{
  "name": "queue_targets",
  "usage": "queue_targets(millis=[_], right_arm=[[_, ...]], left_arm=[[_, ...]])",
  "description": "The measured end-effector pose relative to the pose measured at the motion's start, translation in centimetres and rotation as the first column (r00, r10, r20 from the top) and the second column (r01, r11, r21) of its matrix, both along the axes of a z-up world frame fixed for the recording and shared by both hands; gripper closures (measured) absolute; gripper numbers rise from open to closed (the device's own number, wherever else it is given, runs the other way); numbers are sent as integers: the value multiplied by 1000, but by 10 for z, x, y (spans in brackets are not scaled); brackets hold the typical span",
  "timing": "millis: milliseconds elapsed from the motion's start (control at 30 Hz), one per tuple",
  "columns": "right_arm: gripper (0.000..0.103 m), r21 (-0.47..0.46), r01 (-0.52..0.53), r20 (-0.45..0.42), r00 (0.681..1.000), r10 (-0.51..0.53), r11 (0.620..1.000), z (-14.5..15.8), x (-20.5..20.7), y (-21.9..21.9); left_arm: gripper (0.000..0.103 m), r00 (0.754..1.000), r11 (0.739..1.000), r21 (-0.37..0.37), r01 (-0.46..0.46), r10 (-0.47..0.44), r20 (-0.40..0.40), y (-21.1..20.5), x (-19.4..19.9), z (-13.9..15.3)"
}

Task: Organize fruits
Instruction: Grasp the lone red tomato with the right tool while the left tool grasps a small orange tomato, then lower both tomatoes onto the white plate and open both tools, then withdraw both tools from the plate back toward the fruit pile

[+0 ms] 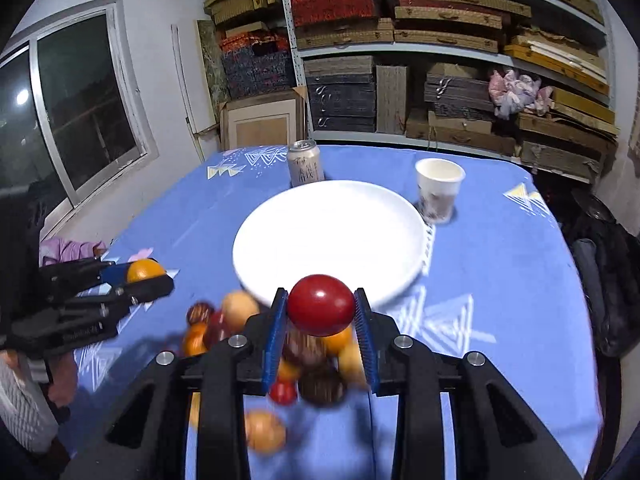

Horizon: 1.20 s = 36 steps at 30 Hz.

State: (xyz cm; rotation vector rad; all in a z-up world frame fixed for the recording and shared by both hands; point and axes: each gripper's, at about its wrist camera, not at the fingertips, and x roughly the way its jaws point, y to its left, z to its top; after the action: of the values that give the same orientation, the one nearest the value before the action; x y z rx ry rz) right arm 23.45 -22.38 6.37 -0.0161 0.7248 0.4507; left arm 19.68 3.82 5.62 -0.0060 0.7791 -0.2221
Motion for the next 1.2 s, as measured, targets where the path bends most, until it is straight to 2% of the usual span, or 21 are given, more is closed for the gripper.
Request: queue_targets(millis=[100,200,267,400,433,500,567,667,733,800,833,867,900,933,1033,1200], right_arm=[[70,-16,8,-42,999,-9,1000,-14,53,18],[70,-38,17,-82,996,-20,999,-35,87,28],[69,-62,22,-108,994,-29,998,-51,102,32],[69,-97,24,-134,990,-37,995,-73,114,37],[69,-107,27,-137,990,-42,994,-76,115,39],[63,-117,31,-137,990,-47,993,-81,114,41],[48,-128,35,-123,991,-51,991,-80,113,42],[47,-118,47,-100,993,-59,992,-71,107,40],[46,-83,55,-68,996,-61,995,-53,98,34],[33,-25,59,3,998,-59,998,-21,74,24],[21,-7,58,27,998,-58,998,-11,65,20],[13,18,58,63,996,-59,998,2,50,15],[11,43,58,93,994,-62,997,13,34,10],[10,67,53,110,992,-60,996,20,17,4],[9,107,37,111,993,-49,994,16,-18,-6],[6,151,86,113,988,-103,985,-31,-68,-31]], left_arm=[[66,1000,1000,15,-7,7,-23,-7,52,-11],[66,997,1000,9,-12,12,-75,-8,91,-32],[66,993,1000,5,-20,20,-120,-5,115,-49],[65,985,1000,-11,-6,4,-172,-3,136,-64],[62,986,1000,-7,-11,10,-168,-2,138,-66],[40,987,1000,-19,-17,14,-162,1,140,-69],[38,987,999,-31,-17,11,-158,2,139,-67],[35,987,999,-44,-20,13,-159,6,137,-62],[34,988,998,-51,-43,35,-150,12,131,-53],[28,991,996,-60,-62,55,-125,21,119,-37],[24,992,995,-65,-75,68,-104,25,110,-27],[15,994,993,-69,-91,86,-69,30,95,-17],[9,994,992,-71,-103,101,-42,34,81,-10],[8,992,990,-70,-126,126,-7,39,59,-3],[8,986,984,-61,-168,169,12,52,14,-6],[7,978,977,-56,-206,205,-28,56,-47,-47]])
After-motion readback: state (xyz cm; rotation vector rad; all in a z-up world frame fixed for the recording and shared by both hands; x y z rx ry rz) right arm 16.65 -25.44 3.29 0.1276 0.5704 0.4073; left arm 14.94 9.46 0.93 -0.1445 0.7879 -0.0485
